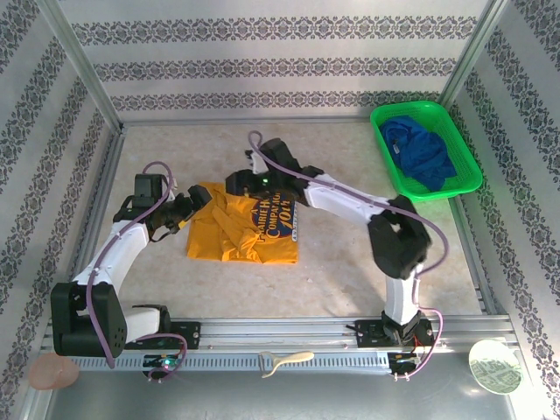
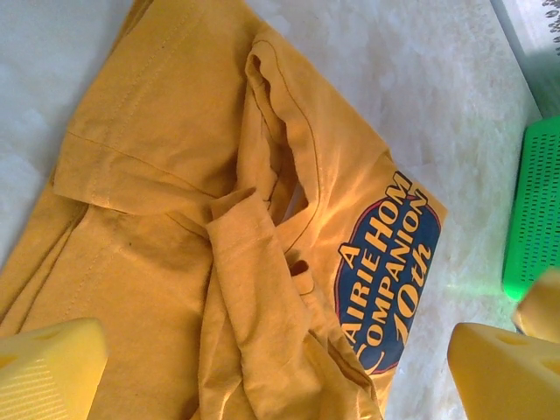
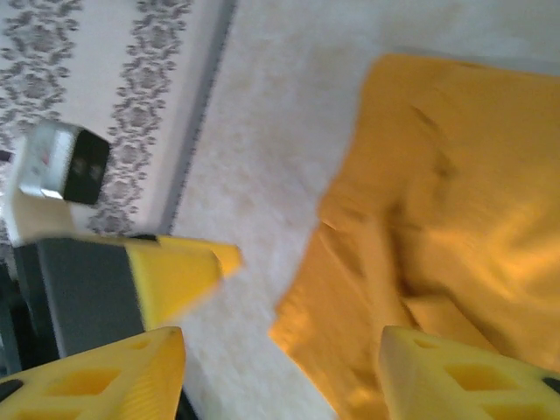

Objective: Fold the inside-out t-shirt

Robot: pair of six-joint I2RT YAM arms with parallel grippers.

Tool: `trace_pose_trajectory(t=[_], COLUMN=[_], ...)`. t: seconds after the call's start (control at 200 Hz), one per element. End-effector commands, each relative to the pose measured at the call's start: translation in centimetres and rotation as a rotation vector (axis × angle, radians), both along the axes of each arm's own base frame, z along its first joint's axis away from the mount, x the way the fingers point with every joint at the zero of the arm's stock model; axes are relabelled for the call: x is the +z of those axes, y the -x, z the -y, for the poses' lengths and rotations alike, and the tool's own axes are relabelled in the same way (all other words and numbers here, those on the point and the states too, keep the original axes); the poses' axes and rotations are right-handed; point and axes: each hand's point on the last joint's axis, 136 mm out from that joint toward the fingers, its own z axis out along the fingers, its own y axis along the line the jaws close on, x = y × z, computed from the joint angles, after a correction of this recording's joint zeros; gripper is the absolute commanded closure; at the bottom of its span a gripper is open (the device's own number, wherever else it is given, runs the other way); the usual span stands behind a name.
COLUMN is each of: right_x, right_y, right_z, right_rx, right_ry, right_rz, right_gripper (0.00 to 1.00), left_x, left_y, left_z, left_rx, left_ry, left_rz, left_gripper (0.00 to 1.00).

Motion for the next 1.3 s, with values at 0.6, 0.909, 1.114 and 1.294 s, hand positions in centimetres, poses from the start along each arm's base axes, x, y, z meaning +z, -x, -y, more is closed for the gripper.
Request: trace_pose_trajectory(t=[0.6,0.909,1.114,1.294], right_x=[-10.5,-8.1,-7.4,-5.5], right_y=[7.4,8.8,12.6,17.7], right_z=[1.6,-1.0,-5.6,-10.5], right_rx=[-0.026,0.079,0.257,0.517], right_ry=[0.231,0.218,0.200,0.097], right_rz=[-0.157,-0.053,0.018,0.063], right_gripper=[0.37,0.99,0.91,0.41], left_x=[1.5,1.9,2.1,2.4], left_y=[-0.2,-0.1,-0.3,-0.5], left_z=[-1.1,-1.3,-1.4,-1.5], left_rx=[0.029,0.039,0.050,0.056], left_ry=[-0.054,-0.055,-0.046,-0.045], left_rz=[0.018,0.030,0.034,0.039], left_gripper=[0.00,0.00,0.00,0.00])
